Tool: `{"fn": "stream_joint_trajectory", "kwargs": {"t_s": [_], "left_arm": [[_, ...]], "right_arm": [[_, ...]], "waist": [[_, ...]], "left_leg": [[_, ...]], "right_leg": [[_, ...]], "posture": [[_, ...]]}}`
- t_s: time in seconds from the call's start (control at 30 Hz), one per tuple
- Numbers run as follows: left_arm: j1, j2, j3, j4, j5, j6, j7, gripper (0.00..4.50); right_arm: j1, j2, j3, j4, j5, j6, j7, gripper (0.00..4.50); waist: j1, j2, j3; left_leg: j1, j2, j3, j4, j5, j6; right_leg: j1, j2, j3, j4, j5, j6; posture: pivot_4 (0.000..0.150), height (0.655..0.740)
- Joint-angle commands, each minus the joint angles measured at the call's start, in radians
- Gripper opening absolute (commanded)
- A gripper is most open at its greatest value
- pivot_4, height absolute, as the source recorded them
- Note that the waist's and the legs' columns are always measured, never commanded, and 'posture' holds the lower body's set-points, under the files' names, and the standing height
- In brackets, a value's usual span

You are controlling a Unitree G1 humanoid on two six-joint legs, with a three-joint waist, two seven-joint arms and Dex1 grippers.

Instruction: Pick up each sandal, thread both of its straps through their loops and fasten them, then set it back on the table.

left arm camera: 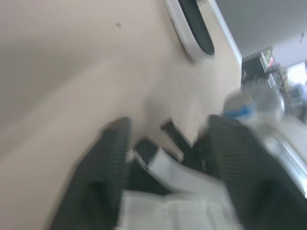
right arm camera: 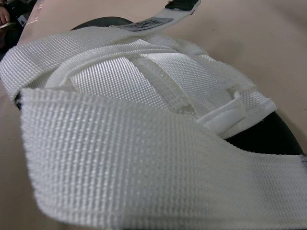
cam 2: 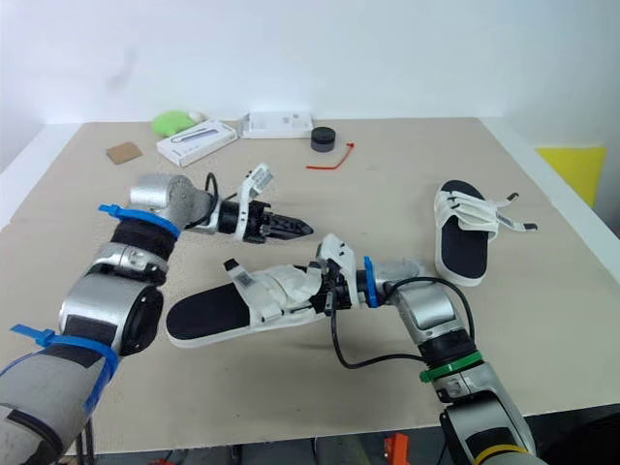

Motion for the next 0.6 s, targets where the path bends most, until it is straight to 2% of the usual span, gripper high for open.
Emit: {"fn": "stream_joint_trajectory", "kwargs": {"t_s": [0.03,0.13,0.23,0.37,0.43,0.5,0.6], "left_arm": [[0.106,0.124,-0.059,-0.396,-0.117,0.025,-0.123,3.65],[0.208,0.225,-0.04,-0.64,-0.201,0.003,-0.182,3.65],[0.355,0.373,0.033,-0.896,-0.346,0.013,-0.28,3.65],[0.47,0.469,0.059,-1.009,-0.461,0.06,-0.285,3.65],[0.518,0.497,0.041,-1.041,-0.465,0.045,-0.268,3.65],[0.609,0.545,-0.032,-1.096,-0.399,-0.03,-0.248,3.65],[0.696,0.556,-0.113,-1.105,-0.318,-0.113,-0.187,3.65]], "right_arm": [[0.055,-0.012,0.056,0.08,-0.056,0.038,-0.028,0.0],[0.055,-0.01,0.058,0.081,-0.056,0.038,-0.028,0.0],[0.05,-0.007,0.062,0.092,-0.059,0.033,-0.024,0.0],[0.033,-0.001,0.065,0.116,-0.062,0.023,-0.016,0.0],[0.021,0.004,0.065,0.131,-0.063,0.02,-0.013,0.0],[0.009,0.011,0.068,0.144,-0.064,0.016,-0.01,0.0],[0.003,0.014,0.072,0.151,-0.066,0.01,-0.005,0.0]], "waist": [[-0.002,0.001,0.0],[0.0,0.001,0.001],[-0.004,0.001,0.001],[0.001,-0.001,0.0],[0.0,-0.002,0.0],[-0.002,-0.002,0.0],[-0.002,-0.002,0.0]], "left_leg": [[0.0,0.0,0.0,0.0,0.0,0.0],[0.0,0.001,0.0,-0.001,0.0,0.0],[0.001,0.001,0.0,0.0,0.0,0.0],[0.003,0.002,0.0,0.0,0.0,0.0],[0.003,0.002,0.0,0.002,0.0,0.0],[0.004,0.002,0.001,0.004,0.0,0.0],[0.005,0.002,0.001,0.004,0.0,0.0]], "right_leg": [[0.0,0.0,0.0,0.0,0.0,0.0],[0.0,0.0,0.0,0.0,0.0,-0.001],[0.001,0.0,0.0,0.0,0.0,-0.001],[0.001,0.0,-0.001,0.001,-0.001,-0.003],[0.001,0.0,-0.001,0.0,-0.003,-0.007],[-0.001,0.0,0.0,0.0,-0.003,-0.007],[-0.001,0.0,0.001,0.0,-0.002,-0.008]], "posture": [[0.15,0.74],[0.15,0.74],[0.15,0.74],[0.15,0.74],[0.15,0.74],[0.15,0.74],[0.15,0.74]]}}
